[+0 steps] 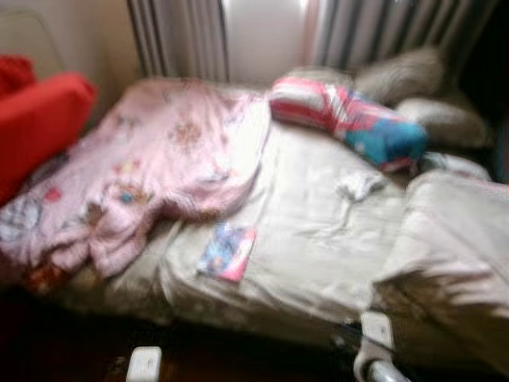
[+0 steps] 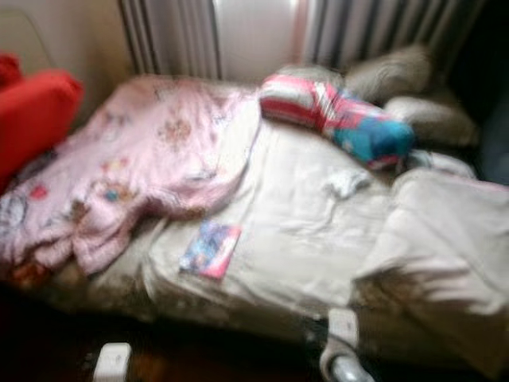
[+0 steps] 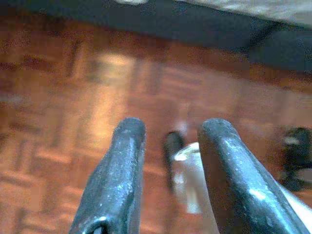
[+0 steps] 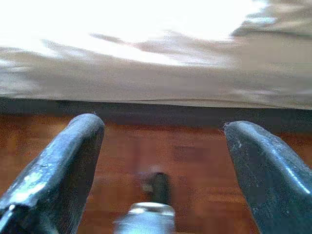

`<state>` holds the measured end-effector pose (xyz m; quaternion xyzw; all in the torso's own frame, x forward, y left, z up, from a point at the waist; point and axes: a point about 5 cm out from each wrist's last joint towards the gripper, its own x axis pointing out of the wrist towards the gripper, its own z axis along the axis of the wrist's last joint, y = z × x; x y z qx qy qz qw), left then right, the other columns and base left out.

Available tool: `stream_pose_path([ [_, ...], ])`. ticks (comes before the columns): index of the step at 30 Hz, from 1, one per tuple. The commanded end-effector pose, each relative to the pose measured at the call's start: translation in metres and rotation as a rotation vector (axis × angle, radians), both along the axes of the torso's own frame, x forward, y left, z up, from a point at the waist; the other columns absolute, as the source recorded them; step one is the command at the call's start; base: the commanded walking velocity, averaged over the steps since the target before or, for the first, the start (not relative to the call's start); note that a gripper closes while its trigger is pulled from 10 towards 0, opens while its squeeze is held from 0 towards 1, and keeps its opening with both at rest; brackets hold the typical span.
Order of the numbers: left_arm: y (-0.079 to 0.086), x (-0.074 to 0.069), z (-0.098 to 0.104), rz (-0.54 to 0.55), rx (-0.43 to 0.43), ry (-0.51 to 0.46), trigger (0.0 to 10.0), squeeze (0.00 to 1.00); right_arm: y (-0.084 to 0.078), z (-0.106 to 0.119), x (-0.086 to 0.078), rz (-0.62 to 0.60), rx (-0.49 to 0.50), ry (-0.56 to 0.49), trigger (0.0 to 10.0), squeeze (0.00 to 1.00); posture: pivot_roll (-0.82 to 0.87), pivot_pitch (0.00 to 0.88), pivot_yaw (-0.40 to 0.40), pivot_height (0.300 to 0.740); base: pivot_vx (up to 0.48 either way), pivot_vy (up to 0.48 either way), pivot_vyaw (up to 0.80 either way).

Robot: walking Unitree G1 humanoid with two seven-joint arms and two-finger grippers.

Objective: Clean up the room

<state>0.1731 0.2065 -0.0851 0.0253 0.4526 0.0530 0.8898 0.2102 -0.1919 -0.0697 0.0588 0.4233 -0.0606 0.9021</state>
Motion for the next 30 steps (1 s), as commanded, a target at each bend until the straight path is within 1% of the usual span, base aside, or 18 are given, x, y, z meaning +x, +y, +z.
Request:
stream_pose_path([
  [1,0.0046,-0.0077,-0.0028,-0.002,0.012,0.030,10.0,0.00,0.0043,0.0002,0.0015,-0.001,0.010,-0.001,10.0,0.00,-0.01,0.000,-0.032,0.740,0.000,-0.424,0.00],
  [25,0.0052,-0.0087,-0.0031,-0.011,0.016,0.033,10.0,0.00,0.0046,0.0000,0.0007,-0.022,0.014,-0.013,10.0,0.00,-0.01,0.000,-0.028,0.740,0.000,-0.423,0.00],
  [27,0.0052,-0.0088,-0.0031,-0.012,0.016,0.035,10.0,0.00,0.0045,0.0000,0.0008,-0.025,0.015,-0.015,10.0,0.00,-0.01,0.000,-0.029,0.740,0.000,-0.375,0.00],
  [30,0.0054,-0.0089,-0.0032,-0.007,0.015,0.037,10.0,0.00,0.0046,0.0002,0.0010,-0.030,0.016,-0.017,10.0,0.00,-0.01,0.000,-0.030,0.740,0.000,0.000,0.00],
])
